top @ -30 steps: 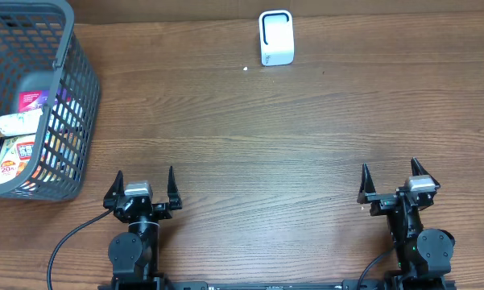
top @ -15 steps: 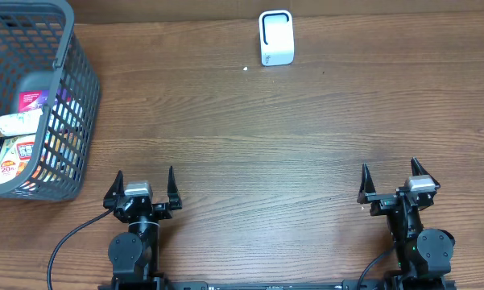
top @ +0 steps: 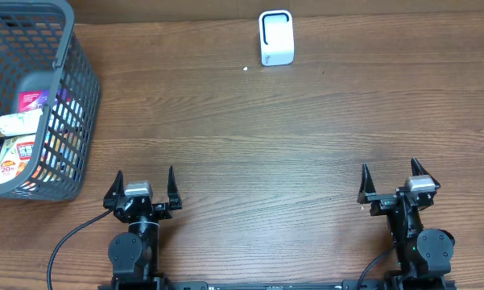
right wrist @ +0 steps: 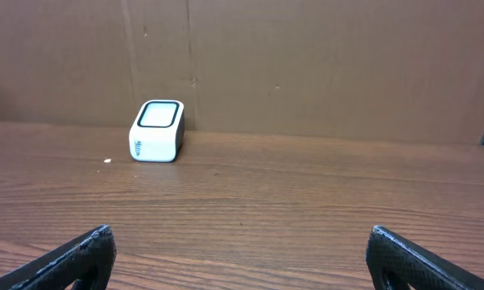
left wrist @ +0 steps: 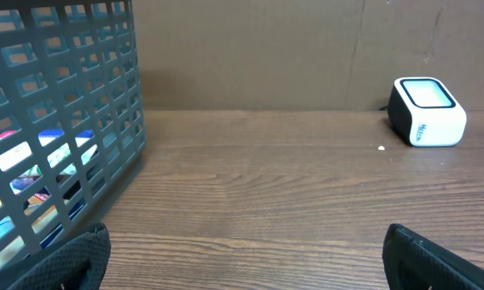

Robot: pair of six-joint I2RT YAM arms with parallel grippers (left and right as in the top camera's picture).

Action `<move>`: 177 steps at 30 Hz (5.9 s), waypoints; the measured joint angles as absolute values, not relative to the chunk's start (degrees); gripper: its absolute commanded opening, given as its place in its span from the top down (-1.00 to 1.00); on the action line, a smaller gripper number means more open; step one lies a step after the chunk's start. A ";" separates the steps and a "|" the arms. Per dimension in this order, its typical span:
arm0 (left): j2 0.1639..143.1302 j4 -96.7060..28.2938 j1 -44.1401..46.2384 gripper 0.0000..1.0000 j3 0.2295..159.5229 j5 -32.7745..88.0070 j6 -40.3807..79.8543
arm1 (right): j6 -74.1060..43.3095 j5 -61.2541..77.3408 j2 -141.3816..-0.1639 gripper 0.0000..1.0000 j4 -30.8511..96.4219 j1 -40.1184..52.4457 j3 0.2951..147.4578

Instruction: Scan the item barcode

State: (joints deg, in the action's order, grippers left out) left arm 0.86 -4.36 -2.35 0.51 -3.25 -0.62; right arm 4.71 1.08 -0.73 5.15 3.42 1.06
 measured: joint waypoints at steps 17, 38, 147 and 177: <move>0.86 -4.36 -2.35 -0.99 0.51 -3.25 -0.62 | 4.69 1.08 -0.73 -1.00 5.17 3.42 1.06; 0.84 -4.36 -2.35 -1.00 0.51 -3.25 -0.62 | 4.69 1.06 -0.73 -1.00 5.17 3.42 1.06; 89.89 -83.94 -40.42 -1.00 127.24 12.53 18.09 | 4.71 1.08 -0.73 -1.00 5.19 3.42 1.06; 113.62 -73.08 -41.34 -1.00 127.13 -0.67 23.90 | 4.69 1.06 -0.73 -1.00 5.15 3.42 1.06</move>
State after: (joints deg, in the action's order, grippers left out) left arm 113.62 -73.08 -41.34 127.13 -0.67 23.90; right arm 4.69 1.06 -0.73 5.15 3.42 1.06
